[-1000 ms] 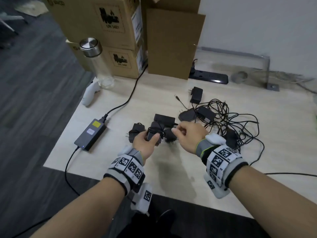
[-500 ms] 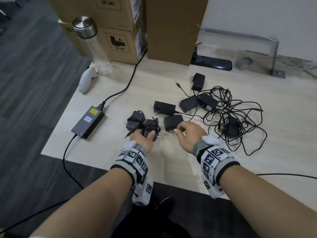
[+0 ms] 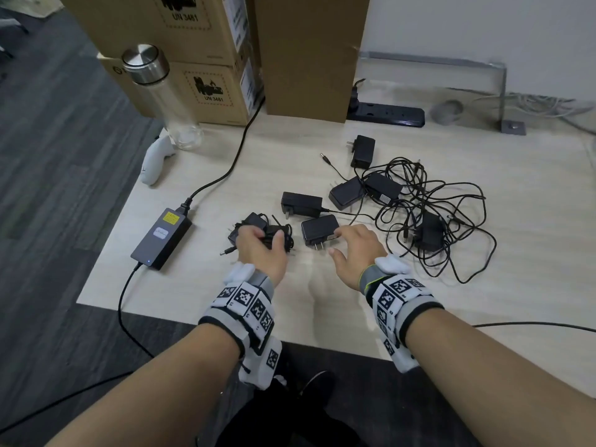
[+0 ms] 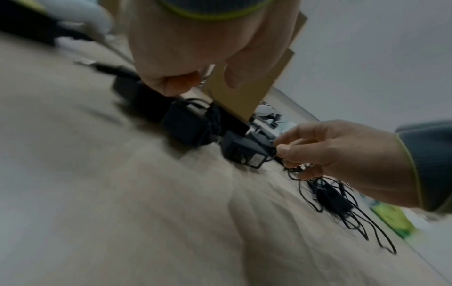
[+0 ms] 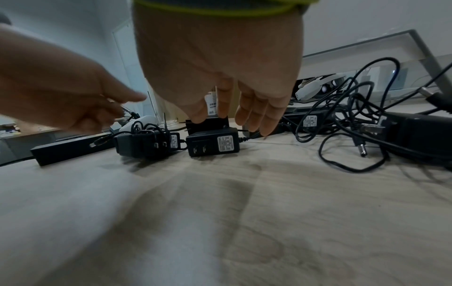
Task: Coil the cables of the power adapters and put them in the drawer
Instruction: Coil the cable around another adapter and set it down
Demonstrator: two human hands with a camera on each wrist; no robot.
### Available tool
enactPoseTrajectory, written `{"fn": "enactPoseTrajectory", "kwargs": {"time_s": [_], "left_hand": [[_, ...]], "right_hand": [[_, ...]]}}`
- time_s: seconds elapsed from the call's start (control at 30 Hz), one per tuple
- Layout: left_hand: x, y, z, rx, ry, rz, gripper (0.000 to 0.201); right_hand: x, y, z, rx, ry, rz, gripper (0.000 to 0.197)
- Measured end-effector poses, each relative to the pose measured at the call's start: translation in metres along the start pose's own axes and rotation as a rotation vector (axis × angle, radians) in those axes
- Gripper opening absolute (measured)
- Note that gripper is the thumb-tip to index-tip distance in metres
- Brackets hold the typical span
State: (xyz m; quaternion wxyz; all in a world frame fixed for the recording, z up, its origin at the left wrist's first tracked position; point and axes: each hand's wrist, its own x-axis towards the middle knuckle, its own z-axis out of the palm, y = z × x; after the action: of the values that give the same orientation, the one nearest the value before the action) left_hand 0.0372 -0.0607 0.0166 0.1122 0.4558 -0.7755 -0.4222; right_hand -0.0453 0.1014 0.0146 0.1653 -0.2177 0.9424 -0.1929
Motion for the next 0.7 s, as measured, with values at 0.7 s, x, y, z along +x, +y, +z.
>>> {"fn": "enactPoseTrajectory", "kwargs": {"time_s": [0.7], "left_hand": [[0.023,0.045,0.074,1.003,-0.497,0.567,0.056]], "right_hand": [[-0.033,0.049,-0.018,0.036,0.077,0.068,0.039]]}}
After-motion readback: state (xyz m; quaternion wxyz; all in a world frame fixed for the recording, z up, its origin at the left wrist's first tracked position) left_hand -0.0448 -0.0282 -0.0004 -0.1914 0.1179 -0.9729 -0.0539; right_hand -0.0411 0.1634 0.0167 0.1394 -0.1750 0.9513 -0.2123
